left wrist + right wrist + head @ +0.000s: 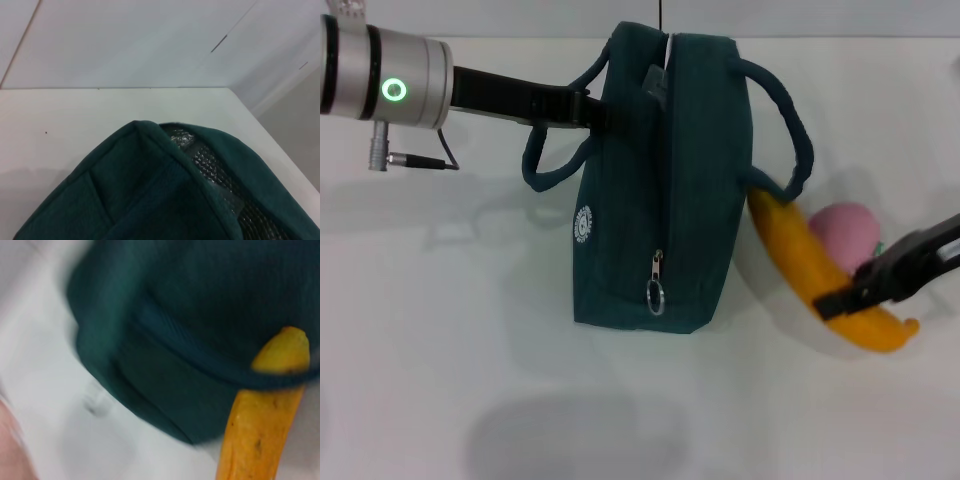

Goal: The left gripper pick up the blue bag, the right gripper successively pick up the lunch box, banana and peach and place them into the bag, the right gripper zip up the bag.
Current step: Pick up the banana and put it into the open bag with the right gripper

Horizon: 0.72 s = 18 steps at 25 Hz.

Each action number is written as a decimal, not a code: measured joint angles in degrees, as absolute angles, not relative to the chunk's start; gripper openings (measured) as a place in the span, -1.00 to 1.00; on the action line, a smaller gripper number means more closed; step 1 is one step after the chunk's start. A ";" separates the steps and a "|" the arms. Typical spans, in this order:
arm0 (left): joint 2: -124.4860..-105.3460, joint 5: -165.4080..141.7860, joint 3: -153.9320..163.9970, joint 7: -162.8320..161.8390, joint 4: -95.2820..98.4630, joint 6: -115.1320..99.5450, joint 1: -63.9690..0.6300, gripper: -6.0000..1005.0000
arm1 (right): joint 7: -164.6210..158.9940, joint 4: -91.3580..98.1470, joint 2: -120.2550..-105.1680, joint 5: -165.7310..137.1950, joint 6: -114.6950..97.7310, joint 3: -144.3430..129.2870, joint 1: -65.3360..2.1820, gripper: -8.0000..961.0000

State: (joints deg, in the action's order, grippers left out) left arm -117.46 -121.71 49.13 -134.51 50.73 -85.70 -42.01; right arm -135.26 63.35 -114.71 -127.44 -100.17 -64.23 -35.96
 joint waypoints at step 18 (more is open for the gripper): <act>-116.70 -114.40 49.22 -135.37 50.37 -90.73 -42.44 -0.89 | -99.72 37.21 -113.61 -84.00 -111.51 -34.14 -27.17 -0.03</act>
